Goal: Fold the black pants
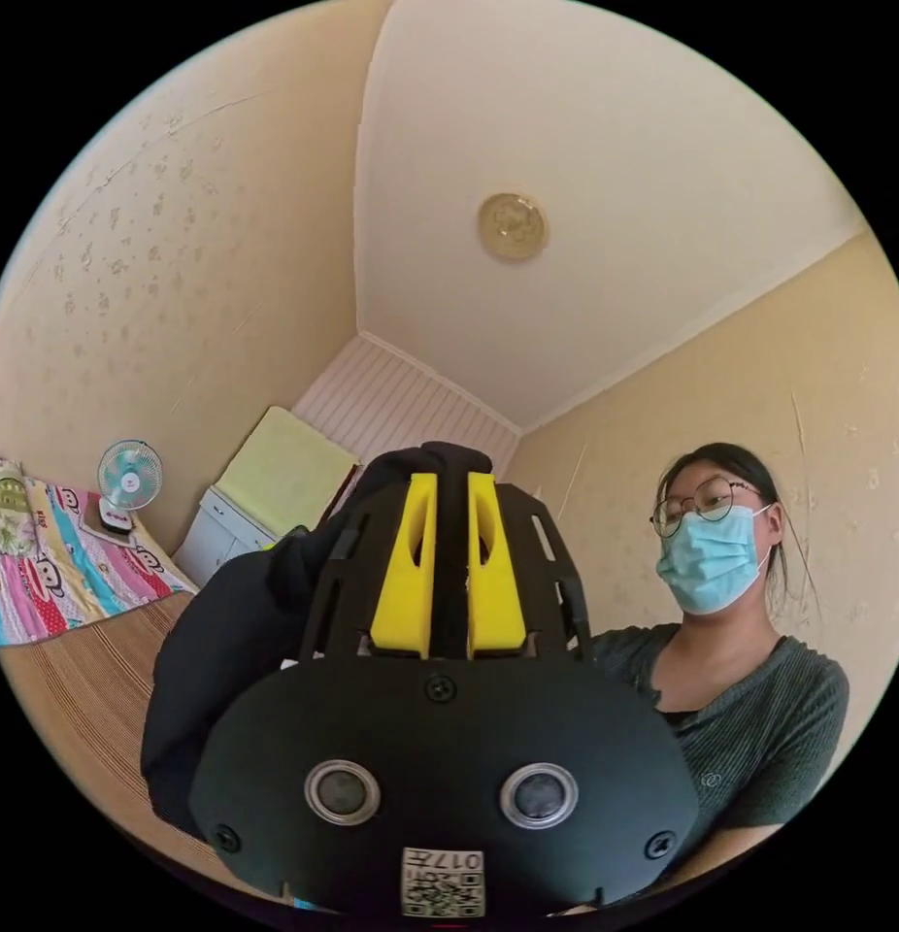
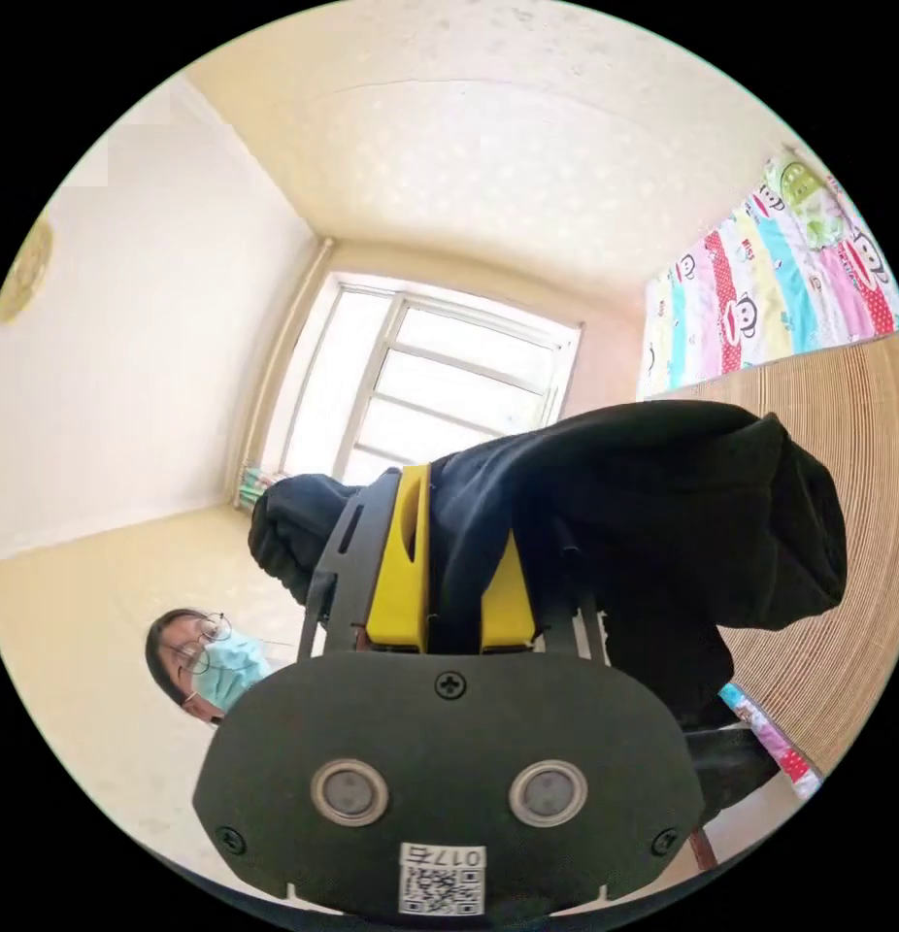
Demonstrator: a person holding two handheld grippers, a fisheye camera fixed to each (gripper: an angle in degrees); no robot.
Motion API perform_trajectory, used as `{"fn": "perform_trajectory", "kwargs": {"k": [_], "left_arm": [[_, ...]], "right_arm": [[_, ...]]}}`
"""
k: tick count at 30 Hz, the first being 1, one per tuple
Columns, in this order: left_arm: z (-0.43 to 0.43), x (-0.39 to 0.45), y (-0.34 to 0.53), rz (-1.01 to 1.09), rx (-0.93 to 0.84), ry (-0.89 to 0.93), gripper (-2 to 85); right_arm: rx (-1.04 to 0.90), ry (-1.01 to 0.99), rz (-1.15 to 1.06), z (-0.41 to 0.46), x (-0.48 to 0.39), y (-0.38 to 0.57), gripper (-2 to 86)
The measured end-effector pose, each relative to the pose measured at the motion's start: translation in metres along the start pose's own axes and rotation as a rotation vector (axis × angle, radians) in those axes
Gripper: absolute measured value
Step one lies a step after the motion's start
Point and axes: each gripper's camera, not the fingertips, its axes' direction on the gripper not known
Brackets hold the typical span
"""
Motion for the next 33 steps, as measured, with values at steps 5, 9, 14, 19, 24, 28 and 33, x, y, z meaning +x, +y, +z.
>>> {"fn": "perform_trajectory", "kwargs": {"k": [5, 9, 14, 19, 24, 28, 33], "left_arm": [[0.015, 0.006, -0.004, 0.025, -0.041, -0.077, 5.1], [0.015, 0.024, -0.002, 0.037, 0.009, -0.154, 5.0], [-0.008, 0.055, -0.009, 0.087, 0.1, -0.151, 5.0], [-0.032, 0.115, -0.031, 0.288, 0.199, -0.211, 5.0], [-0.007, 0.132, -0.042, 0.332, 0.184, -0.381, 5.0], [0.014, 0.127, -0.036, 0.318, 0.176, -0.451, 5.0], [0.023, 0.13, -0.036, 0.291, 0.188, -0.476, 5.1]], "right_arm": [[-0.044, -0.207, 0.017, 0.013, 0.068, 0.041, 6.1], [-0.028, -0.393, 0.071, 0.018, 0.097, 0.069, 7.8], [0.235, -0.815, 0.303, 0.013, 0.124, 0.144, 10.1], [0.322, -0.588, 0.087, -0.04, 0.1, 0.192, 11.0], [0.415, -0.222, -0.487, -0.06, 0.027, 0.284, 15.8], [0.479, 0.309, -0.769, -0.005, -0.026, 0.388, 20.5], [0.5, 0.726, -0.926, 0.068, -0.064, 0.451, 23.5]]}}
